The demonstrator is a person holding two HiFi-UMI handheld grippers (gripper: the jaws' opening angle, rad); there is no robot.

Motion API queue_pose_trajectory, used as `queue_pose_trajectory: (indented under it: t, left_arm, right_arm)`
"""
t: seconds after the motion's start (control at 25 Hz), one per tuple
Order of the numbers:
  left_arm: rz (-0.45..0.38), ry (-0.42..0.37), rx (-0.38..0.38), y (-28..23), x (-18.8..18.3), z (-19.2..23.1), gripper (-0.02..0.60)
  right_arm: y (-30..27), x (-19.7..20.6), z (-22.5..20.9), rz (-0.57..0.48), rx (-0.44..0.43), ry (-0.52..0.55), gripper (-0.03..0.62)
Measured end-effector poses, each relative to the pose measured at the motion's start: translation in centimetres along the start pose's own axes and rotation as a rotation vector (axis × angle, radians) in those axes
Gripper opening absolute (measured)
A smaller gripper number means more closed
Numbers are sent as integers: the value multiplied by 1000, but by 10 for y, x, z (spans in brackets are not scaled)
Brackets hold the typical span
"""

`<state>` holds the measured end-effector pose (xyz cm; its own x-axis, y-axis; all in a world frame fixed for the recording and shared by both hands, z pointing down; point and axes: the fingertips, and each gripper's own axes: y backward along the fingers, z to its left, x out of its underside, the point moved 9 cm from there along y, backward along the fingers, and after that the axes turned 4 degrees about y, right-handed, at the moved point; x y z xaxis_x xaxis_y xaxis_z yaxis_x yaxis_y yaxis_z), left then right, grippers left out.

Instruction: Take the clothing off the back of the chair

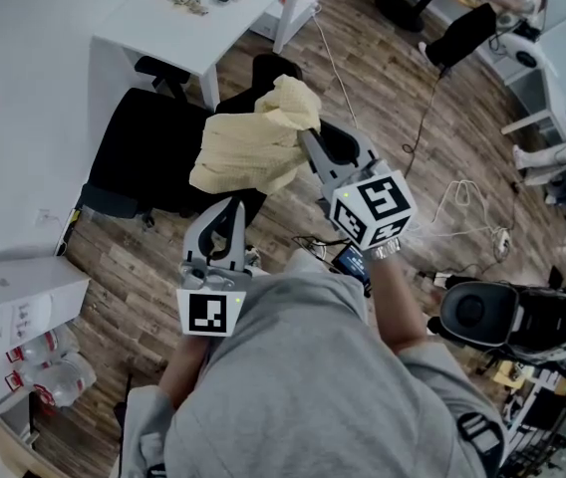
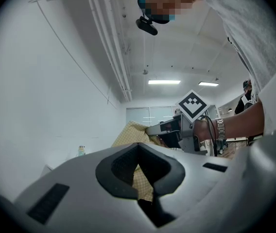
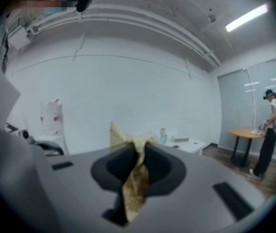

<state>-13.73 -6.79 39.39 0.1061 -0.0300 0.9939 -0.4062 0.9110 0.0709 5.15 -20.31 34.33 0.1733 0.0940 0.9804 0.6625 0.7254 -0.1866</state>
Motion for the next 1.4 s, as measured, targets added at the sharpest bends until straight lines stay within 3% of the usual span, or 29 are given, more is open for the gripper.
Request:
queue_pose_trajectory:
  t: [0.64,1.4]
  left_arm:
    - [-3,-19,-9,-3,-6,3,31]
    - [-26,-7,-23,-3,-8,11,31]
  right_arm:
    - [-36,-45,7,-61,-72,94,67]
    - [-56,-65,19,-87,-112,132,67]
